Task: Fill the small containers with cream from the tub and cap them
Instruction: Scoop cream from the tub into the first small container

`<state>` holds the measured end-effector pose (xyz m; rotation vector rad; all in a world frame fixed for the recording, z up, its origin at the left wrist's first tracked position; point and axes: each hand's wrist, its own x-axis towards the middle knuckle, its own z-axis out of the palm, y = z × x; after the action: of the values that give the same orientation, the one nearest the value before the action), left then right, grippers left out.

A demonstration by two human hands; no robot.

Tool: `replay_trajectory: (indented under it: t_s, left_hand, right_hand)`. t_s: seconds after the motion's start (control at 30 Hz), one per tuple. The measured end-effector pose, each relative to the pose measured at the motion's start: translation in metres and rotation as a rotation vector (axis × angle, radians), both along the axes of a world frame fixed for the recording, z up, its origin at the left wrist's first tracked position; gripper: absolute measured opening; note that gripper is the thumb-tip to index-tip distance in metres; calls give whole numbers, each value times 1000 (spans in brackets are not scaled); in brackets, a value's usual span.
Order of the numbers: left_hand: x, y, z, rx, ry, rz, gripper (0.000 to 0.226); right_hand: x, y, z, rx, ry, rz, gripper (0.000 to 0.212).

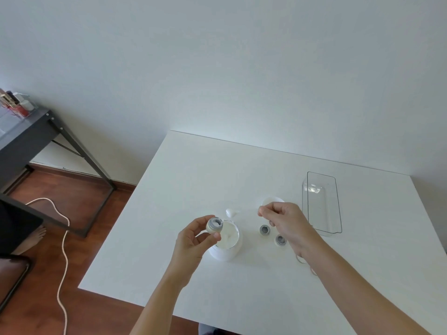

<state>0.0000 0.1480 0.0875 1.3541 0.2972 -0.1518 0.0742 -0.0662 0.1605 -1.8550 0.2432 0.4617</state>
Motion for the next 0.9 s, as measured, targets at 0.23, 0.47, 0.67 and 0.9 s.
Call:
replay_trajectory:
  t_s: [0.23, 0.47, 0.67, 0.9]
  left_hand:
    - [4, -6, 7, -8, -28, -13, 32]
    - [4, -6, 9, -33, -44, -4, 30]
    - [3, -4, 10, -69, -52, -7, 38]
    - [2, -4, 9, -74, -55, -8, 40]
  right_hand:
    - [-15, 16, 10, -221, -432, 68, 18]
    - [-27, 19, 5, -552, -1040, 314, 14]
    - [-33, 11, -5, -840, -1450, 447, 20]
    - [-33, 2, -5, -848, -1517, 448, 21]
